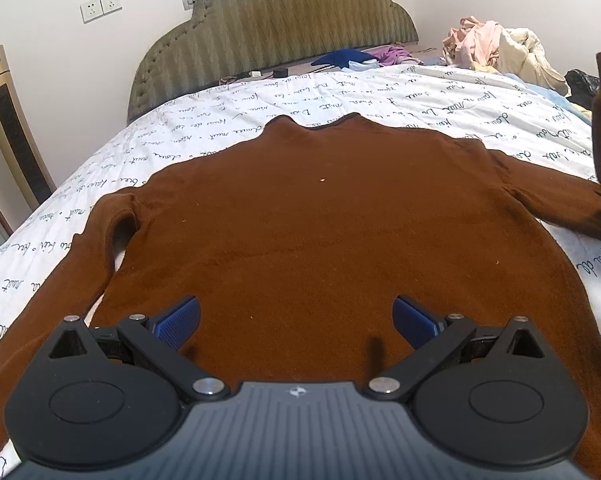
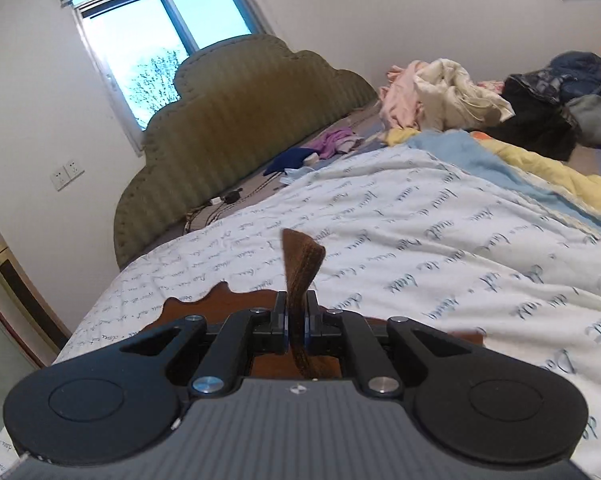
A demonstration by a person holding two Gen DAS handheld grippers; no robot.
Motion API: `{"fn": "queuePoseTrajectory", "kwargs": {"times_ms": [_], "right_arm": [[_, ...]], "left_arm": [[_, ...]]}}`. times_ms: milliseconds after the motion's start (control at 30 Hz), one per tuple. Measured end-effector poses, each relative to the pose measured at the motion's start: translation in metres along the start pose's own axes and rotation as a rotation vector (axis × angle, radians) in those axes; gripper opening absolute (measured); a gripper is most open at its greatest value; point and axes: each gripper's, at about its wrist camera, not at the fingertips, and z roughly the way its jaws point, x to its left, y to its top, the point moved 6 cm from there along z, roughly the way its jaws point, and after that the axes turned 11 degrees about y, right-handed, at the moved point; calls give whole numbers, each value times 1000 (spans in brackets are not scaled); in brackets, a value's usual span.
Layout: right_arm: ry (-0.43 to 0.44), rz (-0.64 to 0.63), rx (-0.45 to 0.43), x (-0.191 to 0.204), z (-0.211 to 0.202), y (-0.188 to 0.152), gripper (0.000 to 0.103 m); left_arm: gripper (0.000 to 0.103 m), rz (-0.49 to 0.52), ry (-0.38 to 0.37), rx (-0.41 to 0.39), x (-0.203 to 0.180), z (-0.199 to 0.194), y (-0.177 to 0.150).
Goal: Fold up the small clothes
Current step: 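Lift the sleeve with the right gripper across the sweater body and release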
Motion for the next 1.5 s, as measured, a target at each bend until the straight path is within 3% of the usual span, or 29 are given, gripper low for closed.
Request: {"fn": "queuePoseTrajectory", "kwargs": {"times_ms": [467, 667, 1000, 1300, 1500], "right_arm": [[23, -105, 28, 50, 68, -3, 9], [12, -156, 43, 67, 92, -6, 9], [-3, -223, 63, 95, 130, -14, 9], [68, -332, 99, 132, 163, -24, 8], [65, -378, 48, 152, 177, -1, 8]], "left_arm": [[103, -12, 39, -19, 19, 14, 7], [103, -66, 21, -19, 34, 25, 15], [103, -73, 8, -5, 34, 43, 9], [103, -43, 22, 16, 33, 52, 1], [103, -70, 26, 30, 45, 55, 2]]}}
